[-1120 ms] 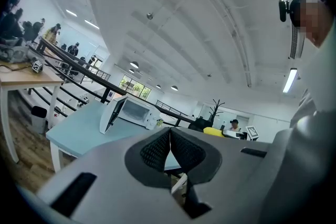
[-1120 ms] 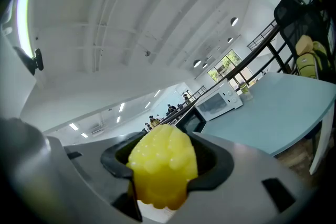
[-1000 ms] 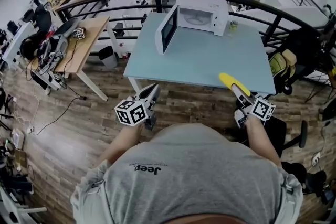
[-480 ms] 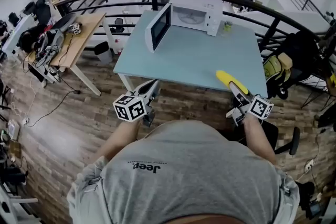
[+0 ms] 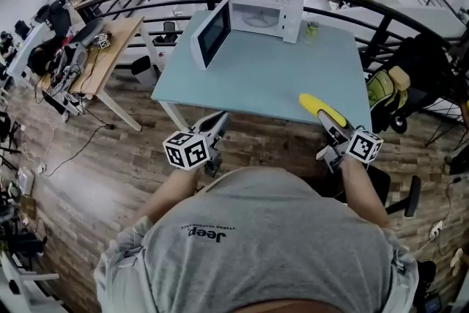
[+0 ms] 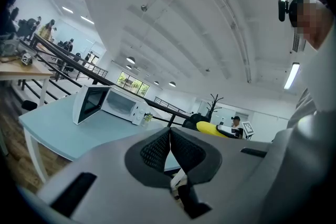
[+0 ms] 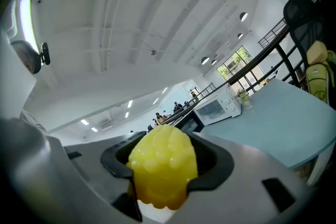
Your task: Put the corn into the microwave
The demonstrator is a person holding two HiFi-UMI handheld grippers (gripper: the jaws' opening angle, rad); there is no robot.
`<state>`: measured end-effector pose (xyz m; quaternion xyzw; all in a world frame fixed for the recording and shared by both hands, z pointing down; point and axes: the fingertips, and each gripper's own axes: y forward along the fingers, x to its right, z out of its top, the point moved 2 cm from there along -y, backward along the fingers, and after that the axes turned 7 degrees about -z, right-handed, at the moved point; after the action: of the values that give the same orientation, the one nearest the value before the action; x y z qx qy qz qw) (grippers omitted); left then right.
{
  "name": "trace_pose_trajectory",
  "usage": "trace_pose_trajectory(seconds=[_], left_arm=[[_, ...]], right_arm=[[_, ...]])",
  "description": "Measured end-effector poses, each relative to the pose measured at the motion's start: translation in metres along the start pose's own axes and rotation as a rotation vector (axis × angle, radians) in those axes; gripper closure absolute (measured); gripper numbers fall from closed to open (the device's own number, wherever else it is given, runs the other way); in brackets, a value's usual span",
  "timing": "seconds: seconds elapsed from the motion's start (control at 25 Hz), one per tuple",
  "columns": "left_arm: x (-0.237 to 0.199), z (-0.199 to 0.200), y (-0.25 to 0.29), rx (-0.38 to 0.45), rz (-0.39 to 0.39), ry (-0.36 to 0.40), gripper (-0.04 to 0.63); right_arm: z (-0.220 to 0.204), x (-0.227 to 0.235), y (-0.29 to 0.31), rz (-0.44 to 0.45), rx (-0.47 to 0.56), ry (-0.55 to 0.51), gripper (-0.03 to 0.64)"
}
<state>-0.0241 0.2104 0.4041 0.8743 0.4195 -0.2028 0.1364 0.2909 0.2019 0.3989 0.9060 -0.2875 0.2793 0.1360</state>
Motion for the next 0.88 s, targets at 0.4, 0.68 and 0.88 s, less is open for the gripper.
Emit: trace_pose_trajectory(seconds=[0.4, 0.68, 0.88], left_arm=[[-0.081, 0.035, 0.012, -0.006, -0.053, -0.008, 0.575], [-0.143, 0.087, 0.027, -0.029, -0.148, 0.013, 0.575], [-0.192, 0.102, 0.026, -0.063, -0.177, -0.002, 0.575]], right_arm=[[-0.003, -0.001, 0.069, -0.060, 0.023, 0.017, 0.368], [0.011, -0.023, 0.135, -0.116, 0.062, 0.004, 0.368], [0.004, -0.033, 0.186, -0.145, 0.047, 0.018, 0.368]])
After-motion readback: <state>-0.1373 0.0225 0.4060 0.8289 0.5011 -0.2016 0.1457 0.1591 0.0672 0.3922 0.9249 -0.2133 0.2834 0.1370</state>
